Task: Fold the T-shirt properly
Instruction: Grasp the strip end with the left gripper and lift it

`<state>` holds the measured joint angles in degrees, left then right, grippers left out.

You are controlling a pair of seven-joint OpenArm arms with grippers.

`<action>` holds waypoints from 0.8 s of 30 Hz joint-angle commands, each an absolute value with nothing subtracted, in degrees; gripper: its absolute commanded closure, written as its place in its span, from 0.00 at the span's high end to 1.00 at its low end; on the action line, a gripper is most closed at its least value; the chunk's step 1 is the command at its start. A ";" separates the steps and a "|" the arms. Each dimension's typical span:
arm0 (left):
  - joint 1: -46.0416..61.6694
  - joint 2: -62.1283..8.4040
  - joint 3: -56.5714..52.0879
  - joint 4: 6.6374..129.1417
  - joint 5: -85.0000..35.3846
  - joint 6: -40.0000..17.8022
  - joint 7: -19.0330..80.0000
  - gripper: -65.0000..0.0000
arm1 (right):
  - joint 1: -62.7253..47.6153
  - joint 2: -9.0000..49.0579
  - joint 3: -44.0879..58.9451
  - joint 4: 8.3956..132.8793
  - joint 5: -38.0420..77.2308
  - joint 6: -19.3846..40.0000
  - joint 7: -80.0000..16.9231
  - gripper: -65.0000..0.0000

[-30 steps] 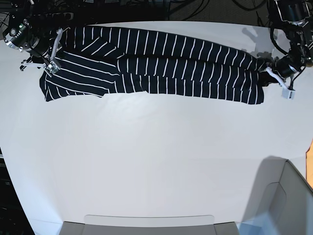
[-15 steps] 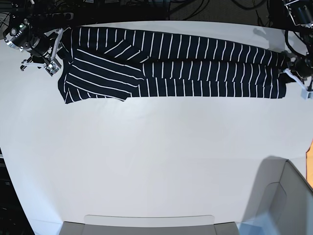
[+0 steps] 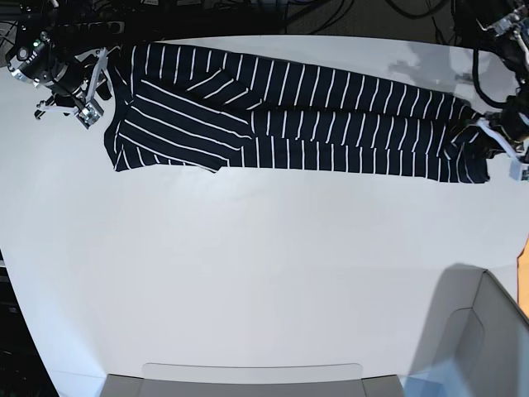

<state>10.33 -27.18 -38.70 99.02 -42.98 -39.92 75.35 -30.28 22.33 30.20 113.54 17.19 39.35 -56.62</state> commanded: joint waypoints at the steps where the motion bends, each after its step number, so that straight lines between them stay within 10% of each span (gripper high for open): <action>1: 10.68 -26.59 -39.08 101.14 -43.74 -40.00 74.95 0.00 | -30.20 23.16 30.46 114.86 17.71 40.00 -56.04 0.25; 24: 15.52 -2.95 -9.89 115.03 -40.22 -40.00 72.75 0.00 | -27.47 21.41 30.29 114.59 17.71 40.00 -56.04 0.25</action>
<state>15.70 -3.03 -9.89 114.10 -39.07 -39.90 73.56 -27.62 20.60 30.06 113.93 17.19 39.35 -56.77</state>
